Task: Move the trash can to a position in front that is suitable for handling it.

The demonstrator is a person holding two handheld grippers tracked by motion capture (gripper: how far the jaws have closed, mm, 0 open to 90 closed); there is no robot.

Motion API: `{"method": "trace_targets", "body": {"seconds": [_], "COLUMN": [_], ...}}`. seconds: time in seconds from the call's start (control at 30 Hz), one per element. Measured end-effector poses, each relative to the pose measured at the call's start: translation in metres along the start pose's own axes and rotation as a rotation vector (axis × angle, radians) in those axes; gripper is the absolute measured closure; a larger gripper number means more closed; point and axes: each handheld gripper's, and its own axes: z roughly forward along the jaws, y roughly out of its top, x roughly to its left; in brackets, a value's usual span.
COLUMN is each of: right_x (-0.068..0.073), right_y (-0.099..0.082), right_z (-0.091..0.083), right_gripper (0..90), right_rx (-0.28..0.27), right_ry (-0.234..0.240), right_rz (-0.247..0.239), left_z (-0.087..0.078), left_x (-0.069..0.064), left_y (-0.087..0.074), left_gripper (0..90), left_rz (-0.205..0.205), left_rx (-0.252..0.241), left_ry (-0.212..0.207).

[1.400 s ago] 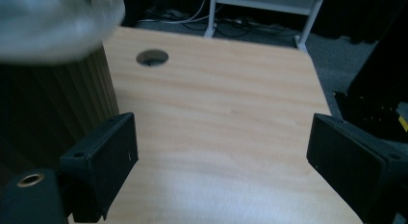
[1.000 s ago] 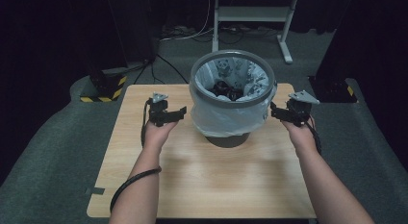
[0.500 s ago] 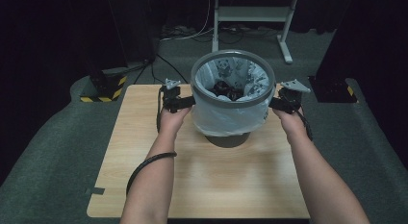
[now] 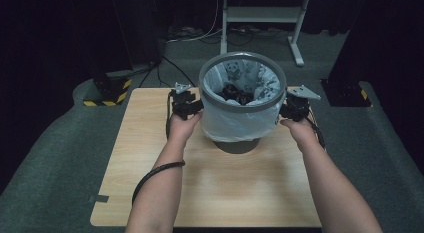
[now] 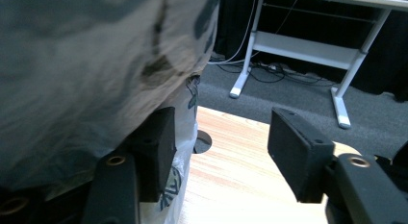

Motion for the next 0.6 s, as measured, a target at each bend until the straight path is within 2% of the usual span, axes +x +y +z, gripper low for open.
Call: {"method": "trace_targets", "body": {"seconds": [0.17, 0.37, 0.5, 0.6], "right_x": [-0.001, 0.000, 0.001, 0.002], "right_y": [-0.002, -0.006, -0.010, -0.015], "right_z": [-0.004, -0.012, -0.019, -0.025], "right_gripper": [46.3, 46.2, 46.1, 46.2], "right_rx": [-0.005, -0.010, -0.015, -0.023], "right_ry": [0.015, -0.003, -0.001, -0.005], "right_rz": [0.001, -0.003, 0.015, 0.031], "left_z": [-0.003, -0.009, -0.014, -0.018], "left_x": [-0.002, -0.007, -0.009, -0.011], "left_y": [-0.002, -0.007, -0.013, -0.017], "left_gripper": [49.2, 49.5, 49.1, 49.2], "left_rz": [0.007, 0.007, -0.004, -0.009], "left_rx": [0.004, -0.004, -0.016, -0.015], "left_ry": [-0.017, -0.024, -0.054, -0.059]}}
